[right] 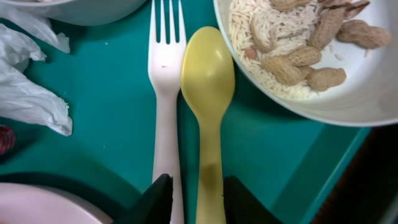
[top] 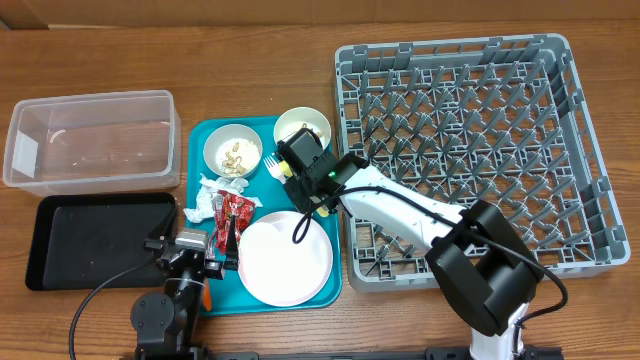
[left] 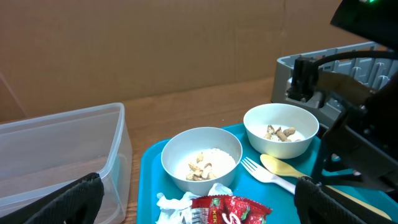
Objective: Sort waste into correct bins and load items into the dishwasher rack
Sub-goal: 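Close the right gripper on the yellow spoon, then carry the spoon into the grey rack and open the right gripper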
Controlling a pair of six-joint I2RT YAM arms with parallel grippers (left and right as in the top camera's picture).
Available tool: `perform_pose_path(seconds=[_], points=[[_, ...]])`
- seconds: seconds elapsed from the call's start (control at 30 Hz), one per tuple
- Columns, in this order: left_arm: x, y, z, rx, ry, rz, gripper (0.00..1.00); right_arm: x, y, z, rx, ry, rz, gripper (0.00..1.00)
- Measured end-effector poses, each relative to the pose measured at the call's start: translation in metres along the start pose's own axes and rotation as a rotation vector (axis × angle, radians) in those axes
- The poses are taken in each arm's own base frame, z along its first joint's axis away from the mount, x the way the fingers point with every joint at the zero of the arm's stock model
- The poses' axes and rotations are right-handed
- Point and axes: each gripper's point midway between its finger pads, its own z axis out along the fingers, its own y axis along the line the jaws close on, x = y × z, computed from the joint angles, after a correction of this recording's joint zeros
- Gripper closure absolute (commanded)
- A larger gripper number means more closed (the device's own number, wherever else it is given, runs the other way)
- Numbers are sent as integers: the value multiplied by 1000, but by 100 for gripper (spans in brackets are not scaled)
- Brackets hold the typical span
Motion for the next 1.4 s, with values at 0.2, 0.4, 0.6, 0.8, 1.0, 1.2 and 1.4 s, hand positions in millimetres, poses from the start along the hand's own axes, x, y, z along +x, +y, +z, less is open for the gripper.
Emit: perform_pose_path(seconds=[0.2, 0.4, 0.6, 0.8, 1.0, 1.2, 1.4], points=[[0, 0, 0, 0, 0, 0, 0, 7, 0, 21, 1, 21, 1, 64], [0, 0, 0, 0, 0, 0, 0, 1, 1, 22, -3, -3, -3, 77], [0, 0, 0, 0, 0, 0, 0, 7, -1, 30, 10, 18, -1, 72], [0, 0, 0, 0, 0, 0, 0, 7, -6, 30, 35, 17, -1, 76], [0, 0, 0, 0, 0, 0, 0, 10, -7, 29, 41, 29, -1, 89], [0, 0, 0, 0, 0, 0, 0, 16, -8, 24, 46, 78, -2, 89], [0, 0, 0, 0, 0, 0, 0, 17, -7, 3, 45, 125, -6, 89]])
